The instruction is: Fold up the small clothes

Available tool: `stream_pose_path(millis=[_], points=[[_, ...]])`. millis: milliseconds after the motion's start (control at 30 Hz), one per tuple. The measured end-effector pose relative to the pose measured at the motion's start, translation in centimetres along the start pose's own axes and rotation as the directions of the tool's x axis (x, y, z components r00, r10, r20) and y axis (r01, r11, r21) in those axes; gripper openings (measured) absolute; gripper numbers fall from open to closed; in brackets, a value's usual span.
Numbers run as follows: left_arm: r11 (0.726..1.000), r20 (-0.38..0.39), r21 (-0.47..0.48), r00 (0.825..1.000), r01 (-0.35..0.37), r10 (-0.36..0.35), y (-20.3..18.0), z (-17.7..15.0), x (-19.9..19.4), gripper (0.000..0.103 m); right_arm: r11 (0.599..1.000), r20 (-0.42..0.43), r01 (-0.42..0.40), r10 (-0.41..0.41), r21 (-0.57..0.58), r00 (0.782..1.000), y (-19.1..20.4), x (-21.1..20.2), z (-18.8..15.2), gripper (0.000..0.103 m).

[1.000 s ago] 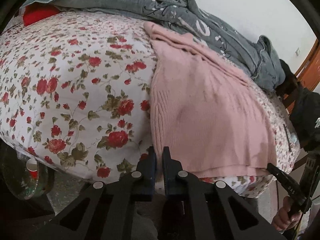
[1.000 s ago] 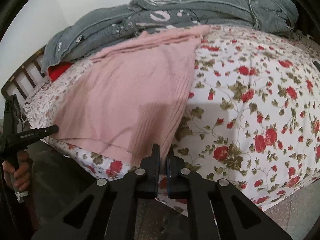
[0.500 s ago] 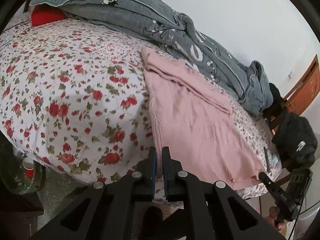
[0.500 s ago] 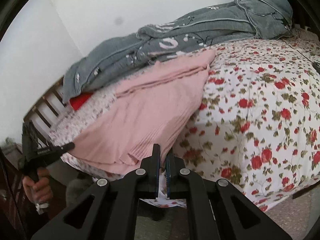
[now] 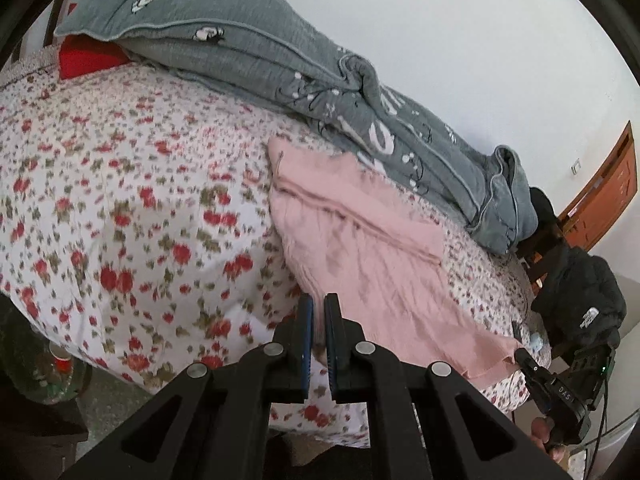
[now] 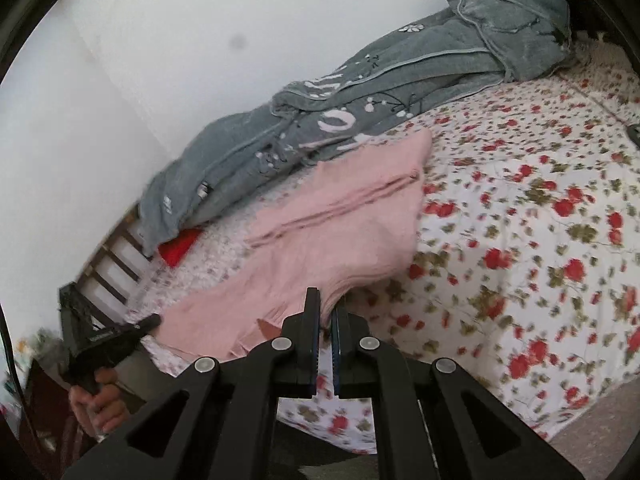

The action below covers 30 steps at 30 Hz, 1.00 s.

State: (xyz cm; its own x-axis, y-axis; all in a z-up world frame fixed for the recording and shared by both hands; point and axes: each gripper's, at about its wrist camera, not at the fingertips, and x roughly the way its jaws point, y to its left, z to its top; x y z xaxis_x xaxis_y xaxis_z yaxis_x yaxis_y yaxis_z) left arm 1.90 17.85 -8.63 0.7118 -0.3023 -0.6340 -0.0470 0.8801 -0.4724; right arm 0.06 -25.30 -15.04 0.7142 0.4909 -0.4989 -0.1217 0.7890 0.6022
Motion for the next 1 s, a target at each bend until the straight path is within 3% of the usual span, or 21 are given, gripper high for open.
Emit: stream_pose_path(millis=[467,800,1000], points=[[1.000,0.091,-0.022,0.996,-0.011,0.013,-2.5,6.6,0.8,0.007,0.999,0.047,0.022,-0.020,-0.049,0.999,2.1,1.7,7.0,0.005],[0.998,0.123,-0.061,0.992,-0.013,0.021,-2.1,13.8,8.0,0.007,1.000,0.050,0.027,-0.026,-0.013,0.998,1.1,8.5,14.3,0.005],[0.997,0.091,-0.073,0.995,-0.025,0.032,-1.8,17.8,14.1,0.007,0.999,0.023,0.039,-0.039,-0.002,0.999,-0.6,14.2,18.2,0.005]])
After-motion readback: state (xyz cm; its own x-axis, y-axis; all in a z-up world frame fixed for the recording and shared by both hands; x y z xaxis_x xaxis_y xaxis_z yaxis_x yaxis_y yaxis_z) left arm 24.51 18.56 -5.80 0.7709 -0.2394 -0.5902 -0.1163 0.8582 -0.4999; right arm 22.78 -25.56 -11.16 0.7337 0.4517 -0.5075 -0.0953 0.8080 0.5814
